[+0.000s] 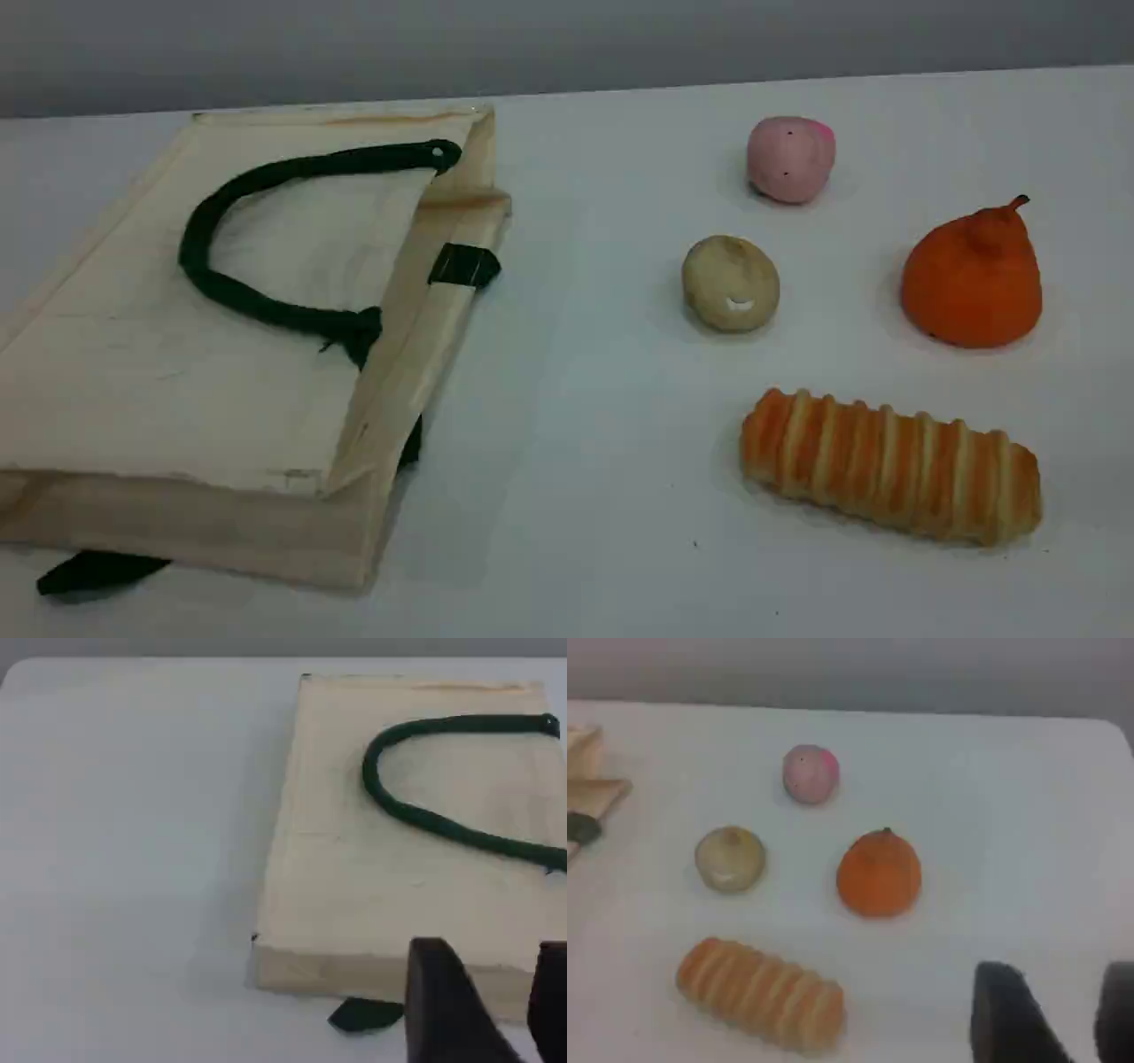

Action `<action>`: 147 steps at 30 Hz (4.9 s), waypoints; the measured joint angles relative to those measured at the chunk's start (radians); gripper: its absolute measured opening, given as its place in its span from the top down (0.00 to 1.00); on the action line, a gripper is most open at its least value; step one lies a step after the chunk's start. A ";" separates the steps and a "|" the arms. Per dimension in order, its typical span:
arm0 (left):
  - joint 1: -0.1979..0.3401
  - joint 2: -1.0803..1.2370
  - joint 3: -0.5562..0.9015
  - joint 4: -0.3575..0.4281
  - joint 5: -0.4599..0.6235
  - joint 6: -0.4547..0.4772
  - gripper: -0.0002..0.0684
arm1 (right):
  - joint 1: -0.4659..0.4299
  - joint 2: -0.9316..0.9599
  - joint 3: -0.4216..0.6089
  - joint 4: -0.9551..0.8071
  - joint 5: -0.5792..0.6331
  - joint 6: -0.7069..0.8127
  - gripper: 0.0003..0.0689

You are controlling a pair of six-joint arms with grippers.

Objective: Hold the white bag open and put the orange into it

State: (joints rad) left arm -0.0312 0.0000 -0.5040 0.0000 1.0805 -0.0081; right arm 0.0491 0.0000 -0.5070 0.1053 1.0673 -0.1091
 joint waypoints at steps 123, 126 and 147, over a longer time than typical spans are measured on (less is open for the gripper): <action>-0.001 1.846 -0.518 -0.145 -0.647 0.075 0.26 | 0.000 1.230 -0.151 0.731 -0.587 -0.498 0.65; -0.001 1.864 -0.518 -0.213 -0.658 0.143 0.26 | 0.000 1.230 -0.151 0.731 -0.587 -0.498 0.65; -0.001 1.983 -0.518 -0.500 -0.702 0.337 0.32 | 0.000 1.230 -0.151 0.731 -0.592 -0.498 0.65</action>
State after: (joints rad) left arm -0.0324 1.9830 -1.0221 -0.4999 0.3780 0.3287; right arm 0.0491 1.2302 -0.6584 0.8361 0.4756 -0.6074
